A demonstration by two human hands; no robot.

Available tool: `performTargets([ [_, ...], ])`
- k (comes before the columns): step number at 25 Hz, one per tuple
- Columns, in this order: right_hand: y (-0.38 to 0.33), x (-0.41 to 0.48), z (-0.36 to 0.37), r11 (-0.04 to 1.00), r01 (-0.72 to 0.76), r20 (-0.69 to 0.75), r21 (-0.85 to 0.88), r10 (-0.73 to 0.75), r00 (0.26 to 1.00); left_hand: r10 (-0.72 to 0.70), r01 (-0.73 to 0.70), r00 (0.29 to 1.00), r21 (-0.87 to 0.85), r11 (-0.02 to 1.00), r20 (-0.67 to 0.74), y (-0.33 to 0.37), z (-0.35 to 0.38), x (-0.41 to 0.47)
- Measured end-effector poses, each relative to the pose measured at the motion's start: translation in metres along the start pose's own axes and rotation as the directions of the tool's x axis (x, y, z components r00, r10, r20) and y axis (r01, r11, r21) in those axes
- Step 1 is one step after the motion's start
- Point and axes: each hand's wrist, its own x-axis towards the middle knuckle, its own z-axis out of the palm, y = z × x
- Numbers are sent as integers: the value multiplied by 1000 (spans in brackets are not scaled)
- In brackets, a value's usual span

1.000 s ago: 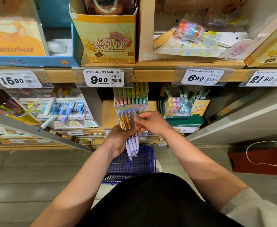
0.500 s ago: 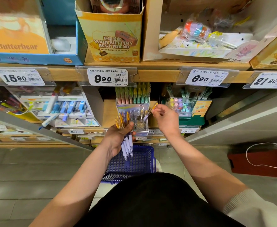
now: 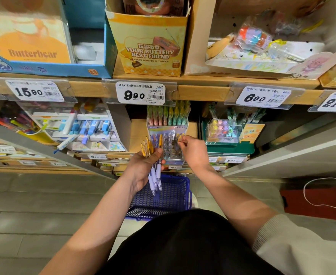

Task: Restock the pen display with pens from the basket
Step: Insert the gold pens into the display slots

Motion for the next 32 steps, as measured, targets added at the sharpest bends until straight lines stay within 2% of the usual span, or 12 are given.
performTargets([
  [3,-3,-1,4,994,-52,82,-97,60,995,-2,2,1000,-5,1000,3,0,-1,-1],
  [8,-7,-3,2,983,-141,150,-117,158,976,7,-7,1000,-11,1000,10,1,-1,-1],
  [10,-6,-3,-3,974,-215,202,-77,227,953,10,-10,1000,-1,1000,14,1,1,-2],
  [12,-8,-6,-9,965,-247,237,86,220,946,5,-5,1000,13,1000,7,0,3,-1],
  [14,-17,-14,-18,866,-295,300,404,179,937,-3,3,1000,17,1000,3,0,6,1],
  [16,-26,-20,-25,644,-374,392,667,124,912,-8,7,1000,37,999,6,-1,10,2],
  [17,-28,-22,-27,592,-387,417,707,92,904,-7,7,1000,49,999,10,-1,13,3],
  [21,-30,-21,-36,535,-445,472,718,95,876,-5,2,999,80,997,32,-2,24,3],
  [24,-12,-16,-54,401,-423,408,812,128,904,-47,44,998,58,997,44,-1,28,2],
  [25,-4,-13,-61,394,-392,360,831,154,920,-60,59,997,26,998,49,0,29,1],
  [29,14,-3,-72,555,-260,84,790,322,943,-68,71,994,-33,997,82,1,29,-3],
  [32,16,-3,-56,784,-162,-66,599,250,966,-57,59,996,-31,998,74,0,29,-6],
])
